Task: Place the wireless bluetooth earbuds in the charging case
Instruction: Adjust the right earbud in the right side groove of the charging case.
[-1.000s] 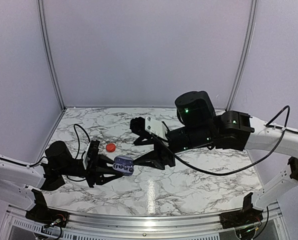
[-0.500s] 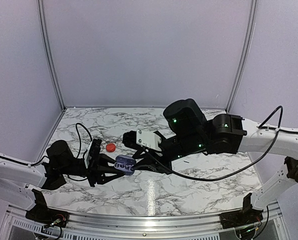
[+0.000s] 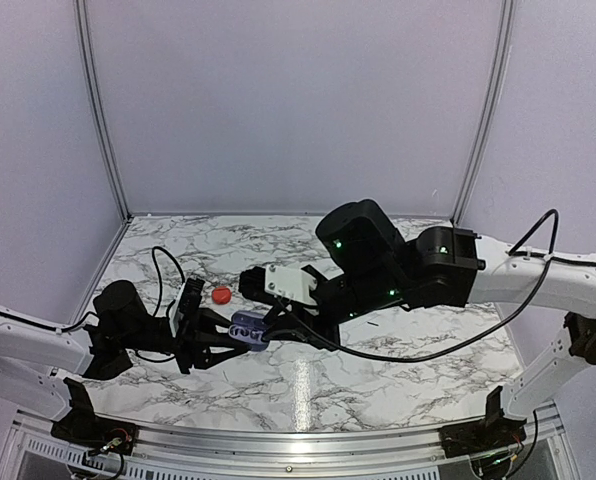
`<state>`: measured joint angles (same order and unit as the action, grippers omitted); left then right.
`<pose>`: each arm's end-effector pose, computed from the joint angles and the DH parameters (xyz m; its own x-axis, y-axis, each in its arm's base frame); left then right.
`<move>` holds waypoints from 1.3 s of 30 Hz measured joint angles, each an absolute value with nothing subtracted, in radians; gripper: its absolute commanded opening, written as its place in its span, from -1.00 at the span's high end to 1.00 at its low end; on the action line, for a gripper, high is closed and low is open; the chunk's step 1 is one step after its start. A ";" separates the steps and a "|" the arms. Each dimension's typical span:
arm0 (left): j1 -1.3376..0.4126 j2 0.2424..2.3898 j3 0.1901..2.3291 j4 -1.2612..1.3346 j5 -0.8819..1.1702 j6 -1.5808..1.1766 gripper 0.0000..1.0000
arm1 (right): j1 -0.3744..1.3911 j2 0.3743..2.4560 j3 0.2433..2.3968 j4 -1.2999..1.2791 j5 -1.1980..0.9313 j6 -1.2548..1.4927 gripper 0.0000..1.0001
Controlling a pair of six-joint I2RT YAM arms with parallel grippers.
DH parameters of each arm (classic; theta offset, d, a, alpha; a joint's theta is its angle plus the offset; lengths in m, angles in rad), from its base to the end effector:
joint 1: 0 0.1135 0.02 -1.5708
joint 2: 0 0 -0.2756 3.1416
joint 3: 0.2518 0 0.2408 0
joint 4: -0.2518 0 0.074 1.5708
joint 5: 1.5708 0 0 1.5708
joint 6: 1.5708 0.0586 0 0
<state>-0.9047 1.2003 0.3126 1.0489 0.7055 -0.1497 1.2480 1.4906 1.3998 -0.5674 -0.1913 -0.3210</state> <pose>0.1129 -0.2051 0.2464 -0.0502 -0.1199 -0.9915 0.9977 -0.0512 -0.0443 0.0972 0.3257 0.3464 0.1247 -0.6037 -0.7874 -0.9900 -0.0229 -0.1392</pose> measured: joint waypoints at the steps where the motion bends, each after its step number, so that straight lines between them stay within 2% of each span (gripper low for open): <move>1: -0.905 1.200 0.313 1.049 0.706 -0.149 1.00 | 1.248 1.493 1.403 -0.570 -0.191 -0.319 0.57; 7: -0.905 1.200 0.313 1.048 0.706 -0.148 1.00 | 1.248 1.514 1.412 -0.572 -0.191 -0.314 0.69; 14: -0.905 1.200 0.313 1.034 0.699 -0.145 1.00 | 1.248 1.527 1.414 -0.577 -0.189 -0.307 1.00; 39: -0.903 1.159 0.311 0.969 0.701 -0.127 1.00 | 1.248 1.520 1.369 -0.515 -0.211 -0.295 1.00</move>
<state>-0.9031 1.1587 0.3107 0.9688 0.7006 -0.1268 1.2480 1.5200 1.3685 -0.5148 -0.2108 -0.2947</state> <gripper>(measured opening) 0.298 0.036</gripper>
